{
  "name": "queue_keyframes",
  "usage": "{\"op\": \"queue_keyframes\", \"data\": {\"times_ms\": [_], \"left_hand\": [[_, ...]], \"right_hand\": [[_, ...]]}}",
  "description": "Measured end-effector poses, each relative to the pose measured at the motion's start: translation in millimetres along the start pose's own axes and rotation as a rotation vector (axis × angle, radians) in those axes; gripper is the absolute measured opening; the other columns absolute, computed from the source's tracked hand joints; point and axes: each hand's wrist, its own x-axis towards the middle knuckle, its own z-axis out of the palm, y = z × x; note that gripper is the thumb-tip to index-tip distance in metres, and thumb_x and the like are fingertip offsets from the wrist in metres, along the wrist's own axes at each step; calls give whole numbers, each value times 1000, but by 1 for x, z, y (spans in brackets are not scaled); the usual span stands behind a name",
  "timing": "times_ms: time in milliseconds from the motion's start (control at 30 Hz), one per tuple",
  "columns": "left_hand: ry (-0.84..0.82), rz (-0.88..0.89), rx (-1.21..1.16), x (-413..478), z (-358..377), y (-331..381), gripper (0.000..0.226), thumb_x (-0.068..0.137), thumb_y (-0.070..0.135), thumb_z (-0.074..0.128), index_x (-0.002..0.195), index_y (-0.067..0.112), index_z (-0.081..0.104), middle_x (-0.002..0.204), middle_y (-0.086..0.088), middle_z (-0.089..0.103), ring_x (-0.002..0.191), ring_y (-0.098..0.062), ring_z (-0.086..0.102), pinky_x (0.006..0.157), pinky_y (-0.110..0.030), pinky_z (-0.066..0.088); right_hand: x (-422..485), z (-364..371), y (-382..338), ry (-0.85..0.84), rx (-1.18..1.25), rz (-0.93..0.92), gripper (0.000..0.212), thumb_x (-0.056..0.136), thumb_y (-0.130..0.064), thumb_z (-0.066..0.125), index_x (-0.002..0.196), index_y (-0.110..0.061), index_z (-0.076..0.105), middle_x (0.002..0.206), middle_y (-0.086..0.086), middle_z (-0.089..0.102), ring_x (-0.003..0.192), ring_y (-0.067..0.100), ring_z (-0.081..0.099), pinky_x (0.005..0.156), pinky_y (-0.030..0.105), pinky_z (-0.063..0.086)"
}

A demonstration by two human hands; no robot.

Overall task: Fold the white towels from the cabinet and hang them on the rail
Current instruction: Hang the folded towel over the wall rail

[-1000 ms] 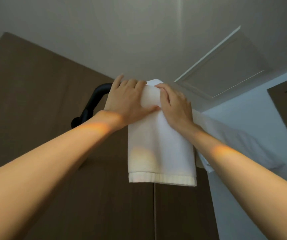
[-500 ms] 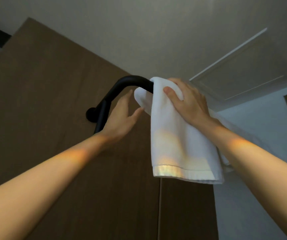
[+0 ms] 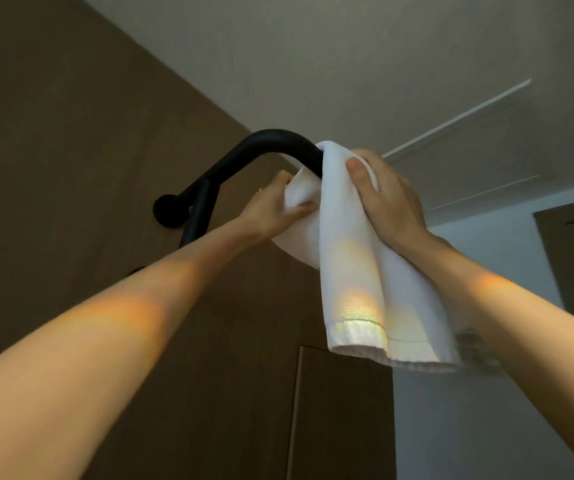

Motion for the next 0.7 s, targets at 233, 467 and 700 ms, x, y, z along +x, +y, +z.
{"op": "queue_keyframes", "data": {"times_ms": [233, 467, 700], "left_hand": [[33, 97, -43, -22, 4, -2, 35, 90, 34, 63, 115, 24, 40, 106, 9, 52, 86, -3, 54, 68, -16, 42], [-48, 41, -36, -39, -10, 9, 38, 88, 33, 66, 116, 24, 41, 100, 17, 51, 88, -3, 56, 66, -19, 44], [-67, -47, -123, -66, -17, 28, 44, 87, 28, 68, 122, 24, 40, 105, 16, 52, 95, -4, 57, 71, -20, 48]], "right_hand": [[-26, -5, 1, -53, -75, -154, 57, 89, -70, 21, 144, -58, 11, 150, -10, 33, 136, 18, 34, 110, 54, 29], [-52, -18, -12, -249, -124, -98, 70, 77, -83, 25, 134, -70, -12, 159, -23, -9, 149, 24, -7, 114, 65, 1], [-62, -16, -21, -236, -113, -91, 79, 74, -85, 30, 138, -66, -12, 159, -19, -15, 147, 30, -16, 112, 66, -9]]}}
